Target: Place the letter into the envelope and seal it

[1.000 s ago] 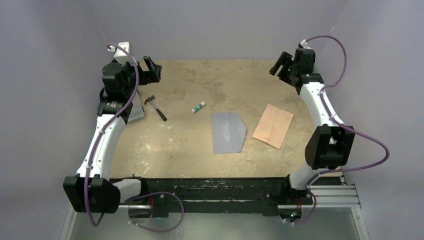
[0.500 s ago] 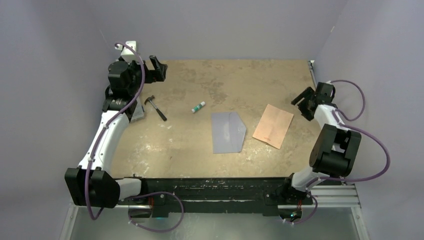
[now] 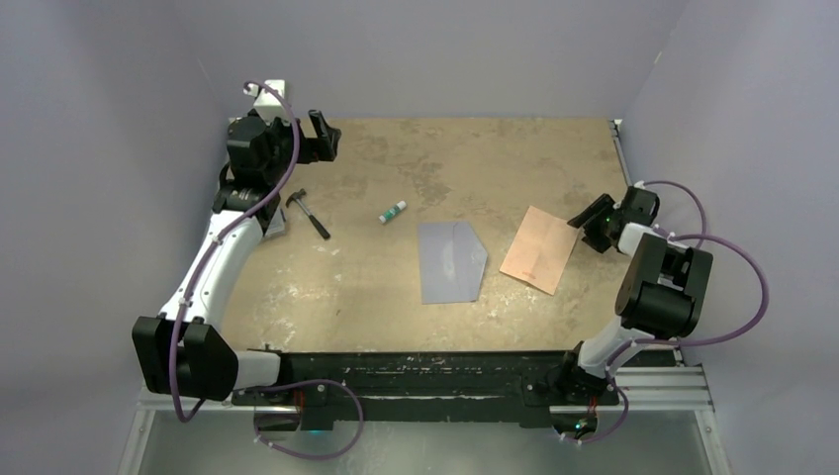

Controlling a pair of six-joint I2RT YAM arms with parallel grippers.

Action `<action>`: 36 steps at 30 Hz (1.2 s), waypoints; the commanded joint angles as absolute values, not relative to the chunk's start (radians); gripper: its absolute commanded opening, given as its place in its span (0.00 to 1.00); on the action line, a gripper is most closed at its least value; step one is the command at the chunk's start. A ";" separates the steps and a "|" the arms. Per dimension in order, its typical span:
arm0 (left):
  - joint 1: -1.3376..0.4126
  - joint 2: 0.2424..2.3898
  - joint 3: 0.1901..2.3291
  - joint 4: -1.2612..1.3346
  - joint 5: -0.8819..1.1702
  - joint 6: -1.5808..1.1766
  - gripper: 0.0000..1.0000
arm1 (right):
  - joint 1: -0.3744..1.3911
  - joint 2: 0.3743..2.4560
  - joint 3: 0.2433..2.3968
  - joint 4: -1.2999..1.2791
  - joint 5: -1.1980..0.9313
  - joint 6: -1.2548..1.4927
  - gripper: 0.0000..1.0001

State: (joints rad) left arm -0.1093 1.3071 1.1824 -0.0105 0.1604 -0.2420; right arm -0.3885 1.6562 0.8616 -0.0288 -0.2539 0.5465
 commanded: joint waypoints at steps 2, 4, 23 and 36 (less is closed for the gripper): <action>-0.124 1.315 1.238 0.021 0.163 -0.219 0.99 | -0.394 1.740 0.887 -0.035 -0.335 0.436 0.56; -0.131 1.323 1.242 0.024 0.171 -0.219 0.99 | -0.395 1.754 0.887 -0.041 -0.353 0.423 0.55; -0.147 1.332 1.243 0.029 0.255 -0.221 0.99 | -0.393 1.787 0.772 0.250 -0.750 0.400 0.00; -0.147 1.358 1.239 0.080 0.347 -0.280 0.99 | -0.377 1.460 0.770 0.432 -0.671 0.646 0.00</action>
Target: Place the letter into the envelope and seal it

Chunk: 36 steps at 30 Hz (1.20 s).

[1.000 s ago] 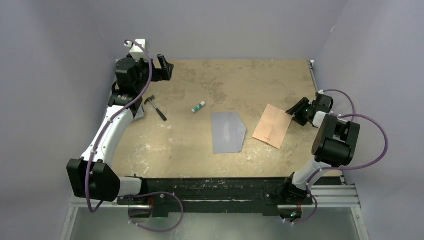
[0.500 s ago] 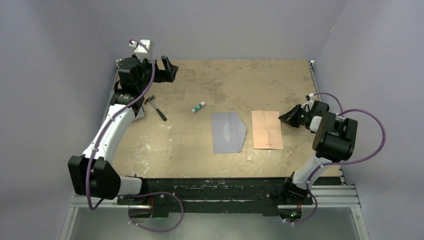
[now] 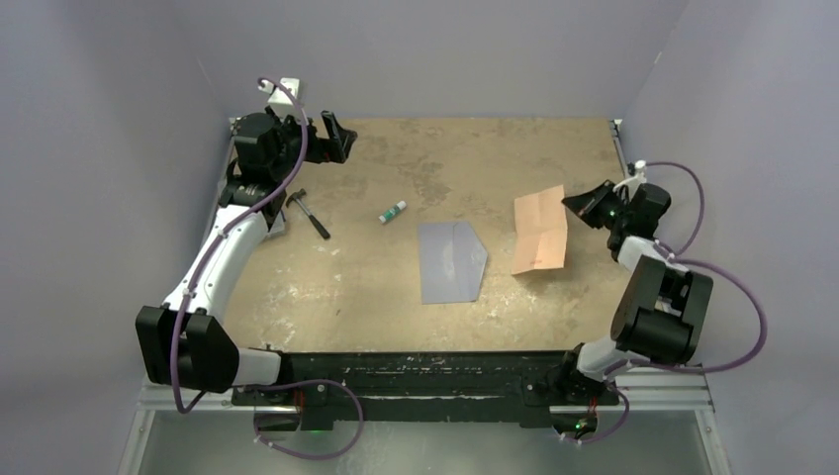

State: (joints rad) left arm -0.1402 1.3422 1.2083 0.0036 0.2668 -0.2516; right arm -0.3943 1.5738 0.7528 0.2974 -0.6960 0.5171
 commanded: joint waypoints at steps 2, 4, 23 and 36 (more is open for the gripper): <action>-0.149 1.364 1.233 0.110 0.389 -0.297 0.99 | -0.368 1.414 0.800 0.446 -0.686 0.690 0.00; -0.149 1.372 1.225 0.145 0.413 -0.332 0.99 | -0.355 1.369 0.841 0.447 -0.695 0.718 0.00; -0.258 1.595 1.076 0.681 0.657 -0.857 0.96 | -0.078 1.246 1.052 0.515 -0.758 0.952 0.00; -0.393 1.745 1.119 1.233 0.797 -1.205 0.93 | -0.008 1.227 1.173 0.777 -0.775 1.261 0.00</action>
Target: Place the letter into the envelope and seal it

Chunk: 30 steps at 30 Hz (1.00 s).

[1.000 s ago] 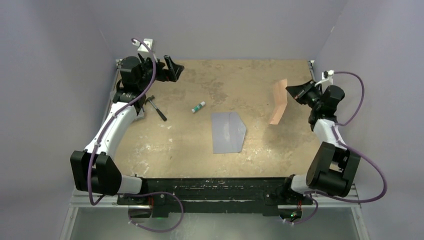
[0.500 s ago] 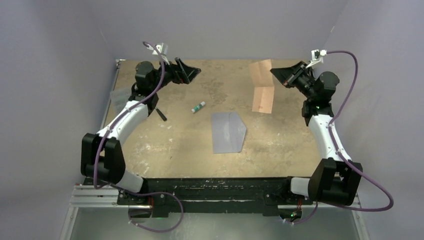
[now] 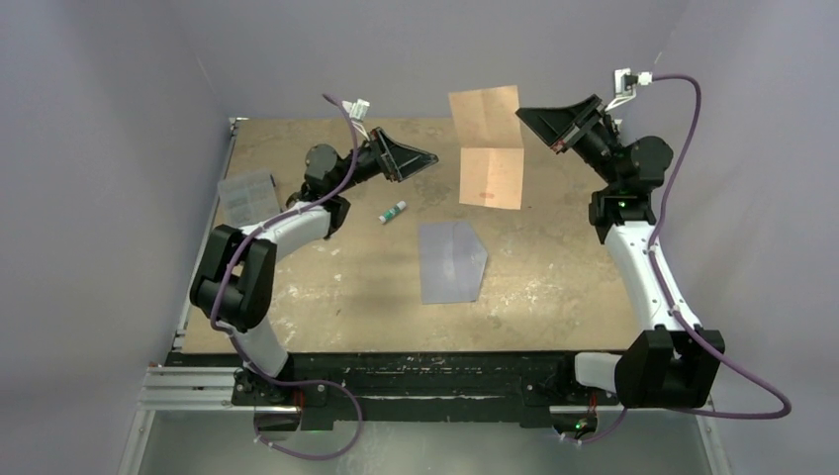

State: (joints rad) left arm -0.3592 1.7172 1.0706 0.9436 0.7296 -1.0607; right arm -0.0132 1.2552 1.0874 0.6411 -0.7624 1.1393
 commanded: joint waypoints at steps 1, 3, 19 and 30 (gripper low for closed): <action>-0.400 1.751 1.125 1.267 0.798 -1.226 0.92 | -0.008 1.229 1.187 0.793 -0.775 1.286 0.00; -0.419 1.760 1.149 1.314 0.797 -1.259 0.92 | -0.008 1.237 1.212 0.830 -0.774 1.344 0.00; -0.503 1.861 1.337 1.505 0.816 -1.431 0.33 | -0.008 1.238 1.209 0.902 -0.725 1.473 0.00; -0.499 1.783 1.302 1.283 0.839 -1.299 0.00 | -0.008 1.241 1.242 0.564 -0.711 1.075 0.57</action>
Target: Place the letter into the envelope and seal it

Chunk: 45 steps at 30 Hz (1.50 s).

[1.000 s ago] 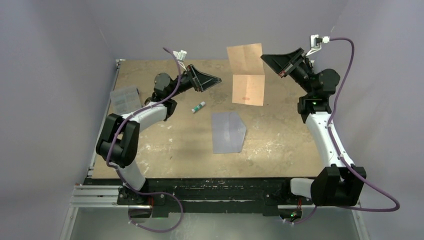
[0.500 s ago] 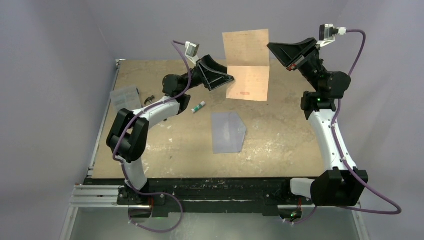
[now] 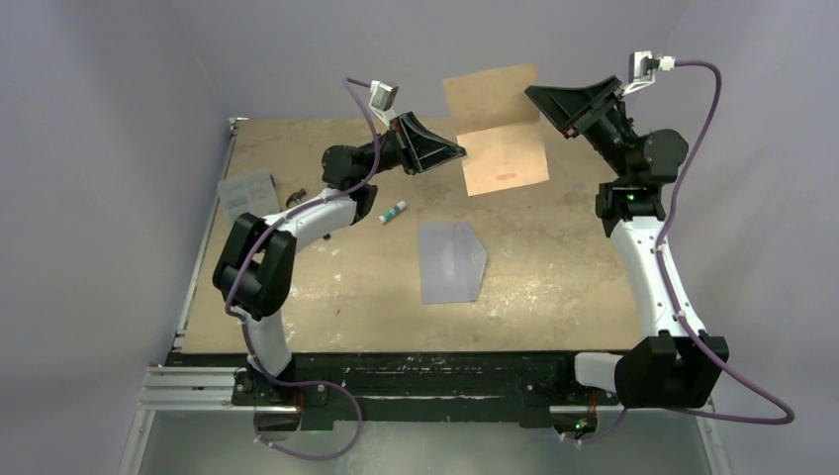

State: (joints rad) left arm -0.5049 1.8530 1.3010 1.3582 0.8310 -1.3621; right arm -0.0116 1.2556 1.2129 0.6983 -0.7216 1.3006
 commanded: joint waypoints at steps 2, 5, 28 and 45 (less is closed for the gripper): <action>-0.496 1.778 1.308 1.265 0.832 -1.328 0.00 | -0.008 1.239 1.221 0.555 -0.741 1.013 0.74; -0.487 1.781 1.326 1.258 0.849 -1.392 0.00 | -0.008 1.244 1.200 0.566 -0.816 0.938 0.77; -0.437 1.807 1.324 1.387 0.832 -1.596 0.56 | -0.008 1.244 1.172 0.754 -0.774 1.130 0.00; -0.476 1.853 1.399 1.255 0.805 -1.570 0.22 | -0.008 1.273 1.134 0.869 -0.764 1.301 0.00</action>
